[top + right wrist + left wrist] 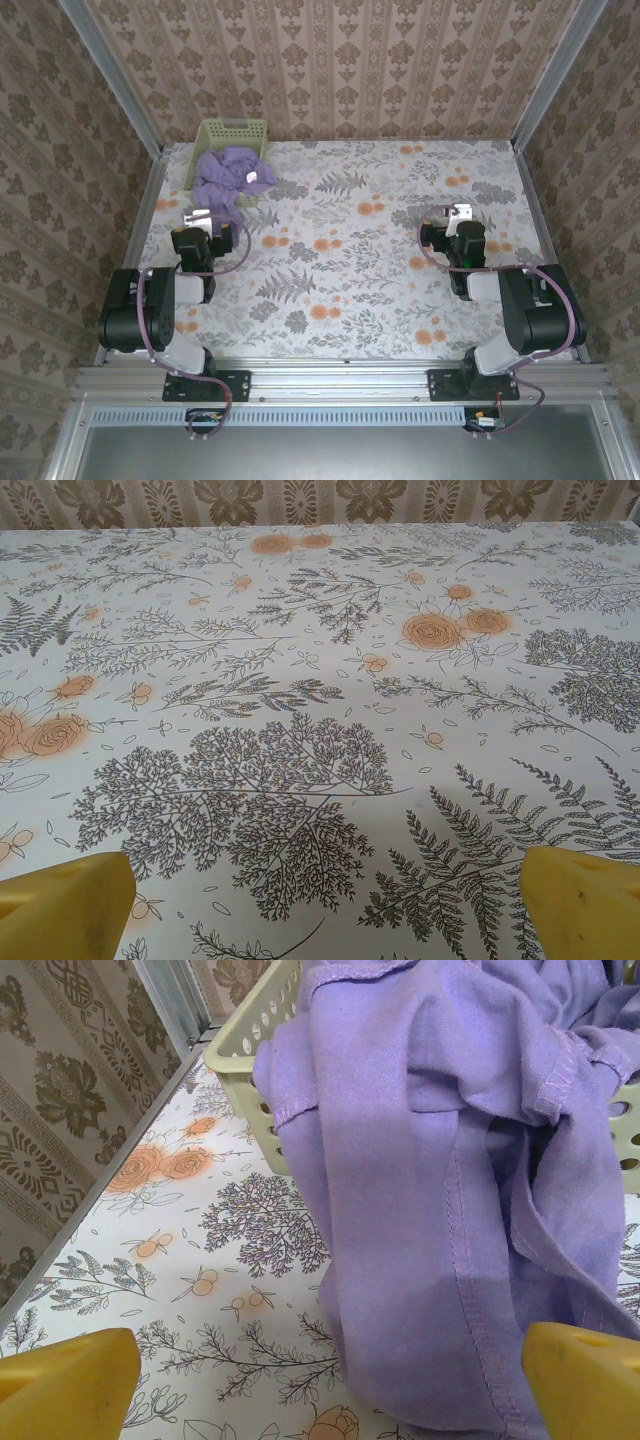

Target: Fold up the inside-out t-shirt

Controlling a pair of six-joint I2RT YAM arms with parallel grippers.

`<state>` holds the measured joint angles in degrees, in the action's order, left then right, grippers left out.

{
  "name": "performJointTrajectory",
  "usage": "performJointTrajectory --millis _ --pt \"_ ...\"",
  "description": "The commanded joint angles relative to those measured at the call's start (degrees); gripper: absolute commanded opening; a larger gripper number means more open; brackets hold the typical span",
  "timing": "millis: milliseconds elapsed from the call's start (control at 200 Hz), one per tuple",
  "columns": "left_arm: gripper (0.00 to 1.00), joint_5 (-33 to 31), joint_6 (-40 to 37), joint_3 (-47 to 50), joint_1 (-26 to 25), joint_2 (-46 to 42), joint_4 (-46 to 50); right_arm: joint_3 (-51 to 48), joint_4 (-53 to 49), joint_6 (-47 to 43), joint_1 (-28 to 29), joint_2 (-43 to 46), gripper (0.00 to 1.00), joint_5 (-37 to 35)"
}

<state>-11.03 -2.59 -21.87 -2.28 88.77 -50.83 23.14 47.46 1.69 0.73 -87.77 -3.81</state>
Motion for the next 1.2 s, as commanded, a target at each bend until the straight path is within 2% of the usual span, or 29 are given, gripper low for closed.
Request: performJointTrajectory --millis 0,760,855,1005,1085,1195 --pt "1.00 -0.77 1.18 0.10 -0.50 -0.29 -1.82 0.24 1.49 0.33 0.10 0.14 1.00 0.46" --pt "1.00 -0.75 1.19 0.21 -0.44 -0.38 -1.96 0.16 1.54 0.33 0.01 0.14 1.00 0.48" --pt "1.00 1.32 0.04 2.94 -0.68 -1.82 -6.14 -0.13 2.08 0.31 0.06 0.27 1.00 0.54" --pt "1.00 0.41 -1.91 10.05 -2.50 -8.17 -13.63 -3.50 4.96 -0.22 0.12 4.34 1.00 1.54" --pt "1.00 -1.06 -2.85 10.98 -3.94 -14.93 -8.10 -4.37 2.52 -0.16 0.15 7.58 1.00 1.47" --pt "1.00 -0.86 -0.26 7.22 -4.67 -26.45 10.95 -2.60 -9.55 0.10 0.65 18.31 1.00 1.07"
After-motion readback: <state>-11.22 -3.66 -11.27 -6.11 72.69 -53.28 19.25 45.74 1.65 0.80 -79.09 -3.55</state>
